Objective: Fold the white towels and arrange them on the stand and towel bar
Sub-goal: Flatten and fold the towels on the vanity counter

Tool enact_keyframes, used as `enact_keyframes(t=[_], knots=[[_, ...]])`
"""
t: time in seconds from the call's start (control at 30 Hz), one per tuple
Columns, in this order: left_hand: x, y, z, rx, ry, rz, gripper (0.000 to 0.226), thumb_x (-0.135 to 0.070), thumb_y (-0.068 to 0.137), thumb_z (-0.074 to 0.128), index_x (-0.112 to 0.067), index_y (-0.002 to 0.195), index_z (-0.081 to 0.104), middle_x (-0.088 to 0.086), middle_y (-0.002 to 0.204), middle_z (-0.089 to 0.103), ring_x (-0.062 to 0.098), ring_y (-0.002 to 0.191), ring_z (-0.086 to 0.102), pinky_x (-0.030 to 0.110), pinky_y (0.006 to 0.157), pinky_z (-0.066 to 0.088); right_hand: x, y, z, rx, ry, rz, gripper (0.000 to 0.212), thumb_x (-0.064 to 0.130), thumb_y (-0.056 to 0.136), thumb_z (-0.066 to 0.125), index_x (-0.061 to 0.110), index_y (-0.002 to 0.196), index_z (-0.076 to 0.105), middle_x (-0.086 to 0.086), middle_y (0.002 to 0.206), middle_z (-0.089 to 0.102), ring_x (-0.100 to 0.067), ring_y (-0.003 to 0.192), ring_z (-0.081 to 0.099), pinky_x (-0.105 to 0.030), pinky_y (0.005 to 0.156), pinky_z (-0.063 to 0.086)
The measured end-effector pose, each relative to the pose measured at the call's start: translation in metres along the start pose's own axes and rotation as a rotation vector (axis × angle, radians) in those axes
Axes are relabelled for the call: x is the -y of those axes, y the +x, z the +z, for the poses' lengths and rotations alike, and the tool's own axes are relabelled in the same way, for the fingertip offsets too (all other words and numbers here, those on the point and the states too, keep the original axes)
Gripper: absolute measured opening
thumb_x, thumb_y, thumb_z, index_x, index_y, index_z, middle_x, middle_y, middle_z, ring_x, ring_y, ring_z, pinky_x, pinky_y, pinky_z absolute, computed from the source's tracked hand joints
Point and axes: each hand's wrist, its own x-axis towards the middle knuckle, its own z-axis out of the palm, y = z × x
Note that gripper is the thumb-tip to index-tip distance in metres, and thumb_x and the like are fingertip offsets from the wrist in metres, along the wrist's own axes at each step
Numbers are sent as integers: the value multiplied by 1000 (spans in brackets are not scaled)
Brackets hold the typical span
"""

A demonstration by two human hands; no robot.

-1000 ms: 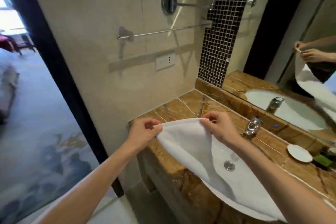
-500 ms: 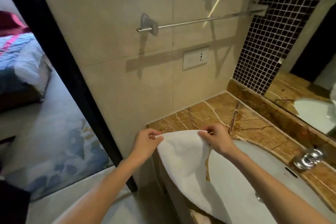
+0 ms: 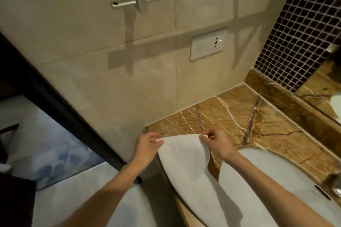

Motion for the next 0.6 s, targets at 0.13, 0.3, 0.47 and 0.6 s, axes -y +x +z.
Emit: enact_keyframes(t=[0.13,0.3,0.47,0.6], knots=[[13,20,14,40,-43,-57,22,-14,81,73,-22,100,65,-10,82,64,1,77,61,7,56,43,-16,19,11,-23,5,44,15,23,90,63,19,76,67,-2,71,66,-12,62,58,-20,52,42],[33,46,36,32,-55,-64,22,-11,80,75,-18,99,68,-7,87,66,3,82,63,7,59,46,-31,48,26,-55,3,59,15,19,91,58,22,76,61,-2,66,62,-11,57,54,-31,54,43],[55,59,55,-45,71,26,17,-13,81,73,-12,97,69,-14,70,61,-5,63,57,6,56,43,-44,72,52,-107,-6,38,15,6,89,53,16,90,63,0,78,64,-12,69,55,-23,61,39],[63,57,60,-143,326,227,13,-18,80,73,-13,92,73,-9,63,60,5,61,53,24,62,43,-61,68,69,-85,-362,-172,22,11,89,57,16,110,63,-5,115,56,-18,102,51,-28,85,41]])
